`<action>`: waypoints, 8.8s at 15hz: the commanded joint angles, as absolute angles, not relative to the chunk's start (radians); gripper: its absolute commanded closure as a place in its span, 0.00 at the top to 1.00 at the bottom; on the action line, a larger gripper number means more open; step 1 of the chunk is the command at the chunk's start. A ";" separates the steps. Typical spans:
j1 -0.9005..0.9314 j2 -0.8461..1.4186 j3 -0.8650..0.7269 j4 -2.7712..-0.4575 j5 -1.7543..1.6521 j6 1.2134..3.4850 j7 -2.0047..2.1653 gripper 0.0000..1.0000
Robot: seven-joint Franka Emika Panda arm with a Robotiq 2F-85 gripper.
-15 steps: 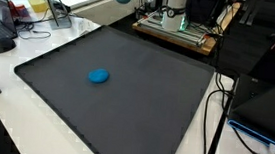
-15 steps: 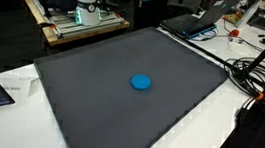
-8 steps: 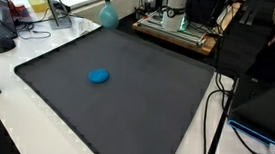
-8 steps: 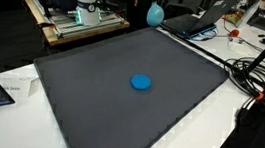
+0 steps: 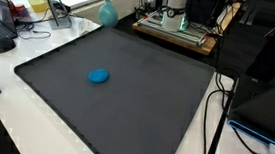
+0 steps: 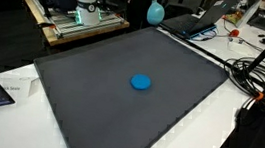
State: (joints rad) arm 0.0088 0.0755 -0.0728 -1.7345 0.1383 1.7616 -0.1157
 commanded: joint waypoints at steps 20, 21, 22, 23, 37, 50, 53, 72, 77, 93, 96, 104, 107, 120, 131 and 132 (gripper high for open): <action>0.134 0.589 -0.064 -1.342 -0.231 1.852 0.354 0.22; 0.141 0.614 -0.072 -1.320 -0.246 1.848 0.372 0.22; 0.153 0.639 -0.083 -1.301 -0.267 1.846 0.397 0.22; 0.161 0.661 -0.091 -1.284 -0.282 1.842 0.413 0.22; 0.305 0.932 -0.174 -1.058 -0.405 1.713 0.621 0.22; 0.341 1.006 -0.173 -0.919 -0.410 1.599 0.620 0.22; 0.301 0.974 -0.157 -0.902 -0.366 1.590 0.558 0.22; -0.040 0.794 0.000 -0.961 -0.010 1.533 -0.011 0.22; -0.129 0.804 0.024 -0.950 0.065 1.505 -0.107 0.22; -0.372 0.854 0.106 -1.040 0.355 1.621 -0.361 0.22; -0.402 0.853 0.113 -1.091 0.398 1.686 -0.397 0.22; -0.465 0.838 0.136 -1.237 0.506 1.804 -0.489 0.22; -0.448 0.877 0.115 -1.183 0.499 1.760 -0.482 0.47; -0.510 0.906 0.138 -1.211 0.555 1.789 -0.576 0.22; -0.528 0.694 0.144 -1.545 0.633 2.031 -0.732 0.22; -0.525 0.664 0.145 -1.590 0.658 2.074 -0.757 0.22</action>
